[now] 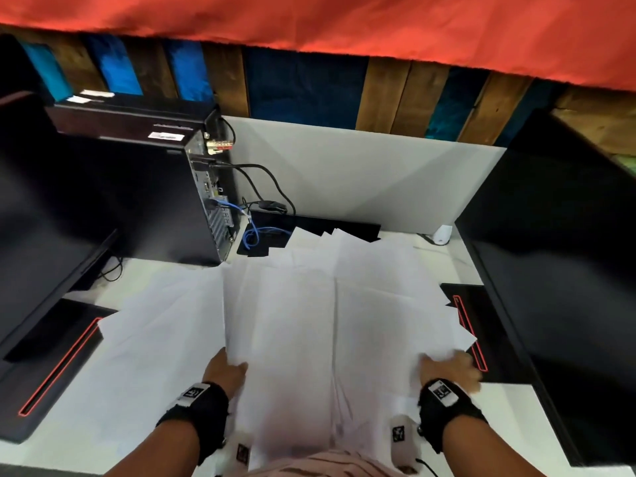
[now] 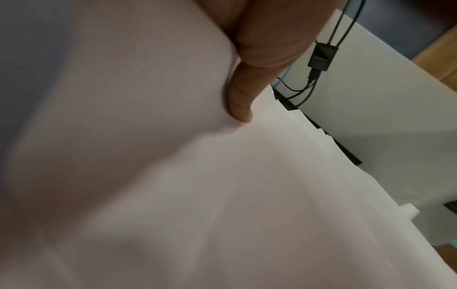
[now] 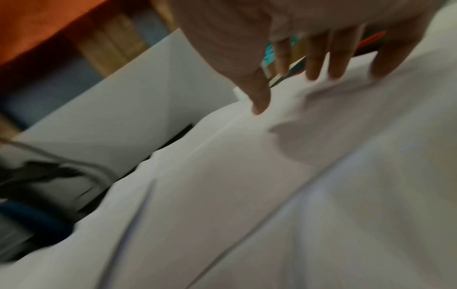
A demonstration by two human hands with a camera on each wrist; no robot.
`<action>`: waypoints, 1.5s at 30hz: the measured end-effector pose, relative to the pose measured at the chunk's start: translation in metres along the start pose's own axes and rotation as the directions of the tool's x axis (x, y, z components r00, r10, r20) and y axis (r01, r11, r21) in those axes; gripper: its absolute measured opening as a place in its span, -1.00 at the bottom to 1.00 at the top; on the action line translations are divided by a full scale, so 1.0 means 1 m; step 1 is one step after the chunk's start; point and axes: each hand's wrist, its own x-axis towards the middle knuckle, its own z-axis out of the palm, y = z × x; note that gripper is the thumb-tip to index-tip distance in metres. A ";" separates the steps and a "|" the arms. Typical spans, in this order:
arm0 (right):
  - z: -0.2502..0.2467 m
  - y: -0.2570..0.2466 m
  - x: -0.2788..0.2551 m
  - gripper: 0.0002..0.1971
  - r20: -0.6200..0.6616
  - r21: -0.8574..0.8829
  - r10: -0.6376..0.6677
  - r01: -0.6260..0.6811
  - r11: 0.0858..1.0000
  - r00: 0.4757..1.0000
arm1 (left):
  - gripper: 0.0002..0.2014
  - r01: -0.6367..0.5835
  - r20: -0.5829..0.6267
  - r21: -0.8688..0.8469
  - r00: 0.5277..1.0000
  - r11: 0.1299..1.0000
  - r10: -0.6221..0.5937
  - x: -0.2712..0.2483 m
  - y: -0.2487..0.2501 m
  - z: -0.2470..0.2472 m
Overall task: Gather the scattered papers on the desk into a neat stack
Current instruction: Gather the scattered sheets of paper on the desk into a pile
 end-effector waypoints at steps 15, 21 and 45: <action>-0.027 0.003 0.017 -0.26 -0.026 0.141 0.106 -0.101 0.985 0.994 | -0.58 -0.024 0.032 -0.002 0.999 1.000 0.024 0.005 -0.006 0.005; -0.013 0.005 0.012 0.03 0.180 0.177 0.244 -0.275 0.945 0.953 | -0.57 -0.026 0.058 0.012 0.998 1.000 0.025 0.009 -0.010 0.005; -0.161 -0.110 -0.041 -0.74 -0.622 0.506 -0.391 0.729 0.460 0.678 | -0.57 -0.038 0.076 -0.035 0.996 0.999 0.041 0.014 -0.016 0.005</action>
